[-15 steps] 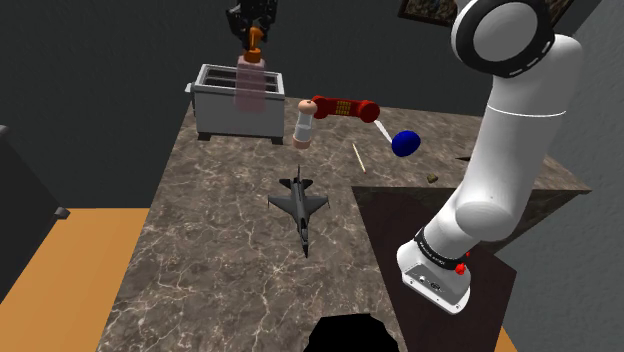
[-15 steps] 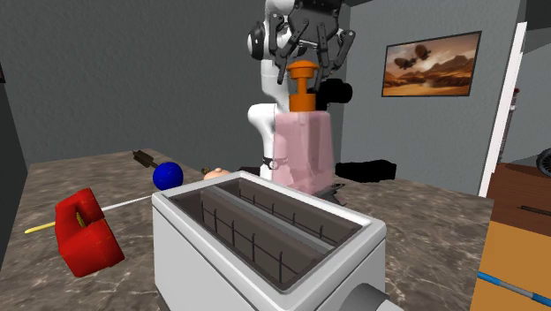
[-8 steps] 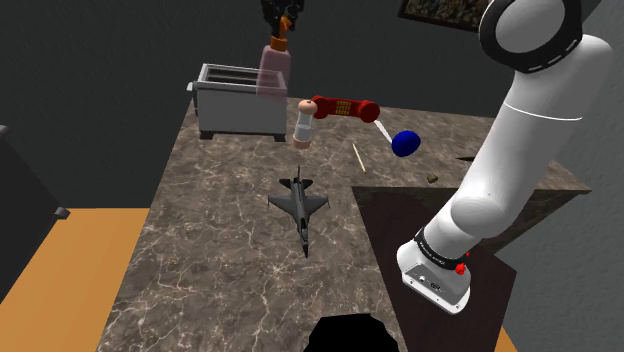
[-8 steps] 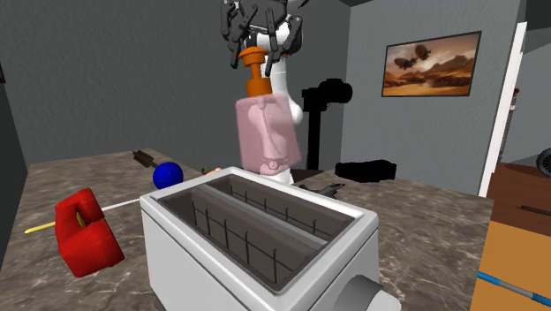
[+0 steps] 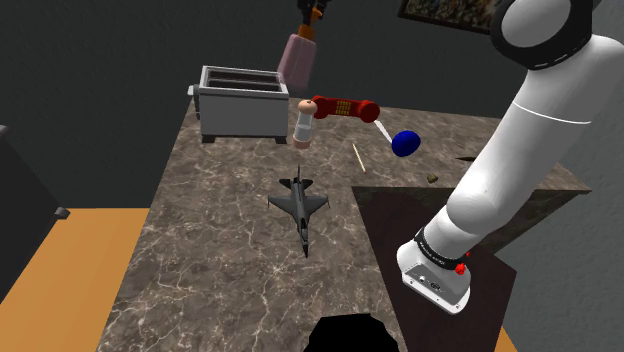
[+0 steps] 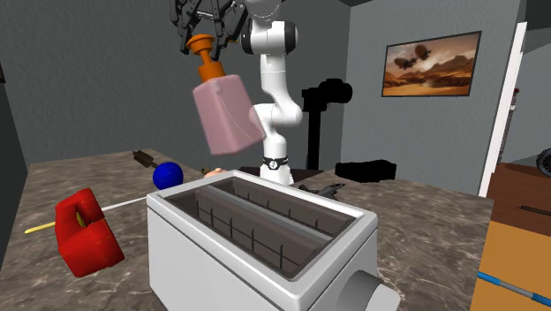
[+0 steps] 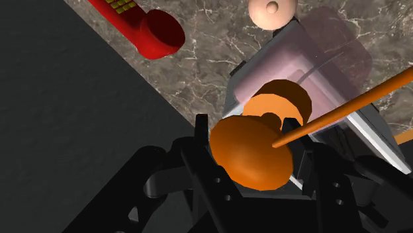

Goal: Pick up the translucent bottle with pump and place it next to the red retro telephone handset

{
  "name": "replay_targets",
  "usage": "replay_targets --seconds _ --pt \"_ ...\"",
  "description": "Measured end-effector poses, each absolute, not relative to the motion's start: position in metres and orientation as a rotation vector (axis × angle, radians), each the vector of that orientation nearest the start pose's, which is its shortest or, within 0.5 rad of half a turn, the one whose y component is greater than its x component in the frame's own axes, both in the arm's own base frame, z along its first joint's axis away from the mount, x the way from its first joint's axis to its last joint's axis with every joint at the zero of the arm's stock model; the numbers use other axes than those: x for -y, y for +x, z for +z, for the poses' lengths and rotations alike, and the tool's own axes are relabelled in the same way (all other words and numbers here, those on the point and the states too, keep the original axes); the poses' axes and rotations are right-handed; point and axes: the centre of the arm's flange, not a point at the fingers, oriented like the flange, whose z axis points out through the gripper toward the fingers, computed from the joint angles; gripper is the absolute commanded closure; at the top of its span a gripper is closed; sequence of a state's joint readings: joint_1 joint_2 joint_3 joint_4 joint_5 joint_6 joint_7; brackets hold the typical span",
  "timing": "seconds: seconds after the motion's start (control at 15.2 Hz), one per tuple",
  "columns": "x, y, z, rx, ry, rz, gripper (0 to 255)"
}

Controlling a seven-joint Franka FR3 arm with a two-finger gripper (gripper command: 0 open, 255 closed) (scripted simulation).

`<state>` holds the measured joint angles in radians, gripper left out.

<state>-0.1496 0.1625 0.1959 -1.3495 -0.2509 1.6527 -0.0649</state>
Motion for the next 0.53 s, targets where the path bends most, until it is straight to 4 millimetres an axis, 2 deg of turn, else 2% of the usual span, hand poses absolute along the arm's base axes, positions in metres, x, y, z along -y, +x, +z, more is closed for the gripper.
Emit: replay_targets --seconds 0.53 --pt "0.107 0.597 0.683 0.183 -3.349 -0.237 255"
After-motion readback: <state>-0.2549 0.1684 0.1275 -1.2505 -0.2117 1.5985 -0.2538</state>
